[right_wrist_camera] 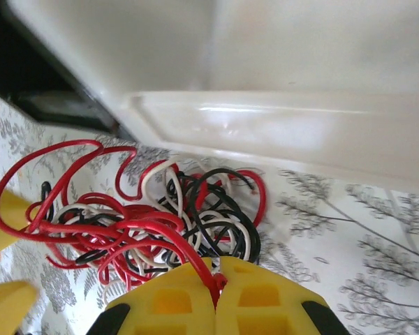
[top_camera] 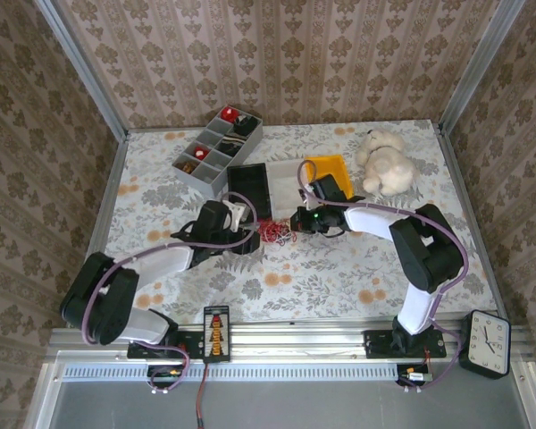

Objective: Untangle the cables

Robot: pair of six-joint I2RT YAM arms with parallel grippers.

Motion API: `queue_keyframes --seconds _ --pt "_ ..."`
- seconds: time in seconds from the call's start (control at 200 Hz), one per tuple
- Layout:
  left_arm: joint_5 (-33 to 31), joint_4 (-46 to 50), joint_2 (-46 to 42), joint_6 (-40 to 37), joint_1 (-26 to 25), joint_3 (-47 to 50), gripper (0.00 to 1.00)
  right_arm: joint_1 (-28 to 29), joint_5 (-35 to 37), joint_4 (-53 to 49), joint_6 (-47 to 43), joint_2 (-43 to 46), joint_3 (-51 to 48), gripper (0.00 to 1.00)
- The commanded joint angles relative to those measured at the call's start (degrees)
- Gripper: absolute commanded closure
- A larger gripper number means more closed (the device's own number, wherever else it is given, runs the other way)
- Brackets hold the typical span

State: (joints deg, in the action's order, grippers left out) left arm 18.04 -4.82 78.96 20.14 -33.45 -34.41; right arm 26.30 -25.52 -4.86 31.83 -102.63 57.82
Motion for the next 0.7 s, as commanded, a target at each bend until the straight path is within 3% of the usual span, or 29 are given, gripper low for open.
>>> queue_keyframes --seconds 0.0,0.165,0.475,0.575,0.695 --pt "2.1 2.9 -1.2 -1.9 -1.2 -0.7 0.49 -1.0 -3.3 4.2 4.6 1.0 -0.4 1.0" --pt "6.1 5.3 3.0 -4.2 -3.6 -2.9 0.5 -2.1 -6.4 6.9 7.7 -0.1 0.1 1.0" --pt "13.0 3.2 16.3 -6.2 -6.1 -11.6 0.4 -2.2 -7.7 6.8 7.9 -0.6 1.2 1.0" --pt "9.9 3.8 19.9 -6.5 -6.1 -15.1 0.35 -2.2 -8.5 6.4 7.4 -0.3 1.1 1.0" --pt "-2.6 2.9 22.0 -4.0 -5.6 -16.9 0.34 -2.2 -10.5 3.5 4.5 0.5 1.2 1.0"
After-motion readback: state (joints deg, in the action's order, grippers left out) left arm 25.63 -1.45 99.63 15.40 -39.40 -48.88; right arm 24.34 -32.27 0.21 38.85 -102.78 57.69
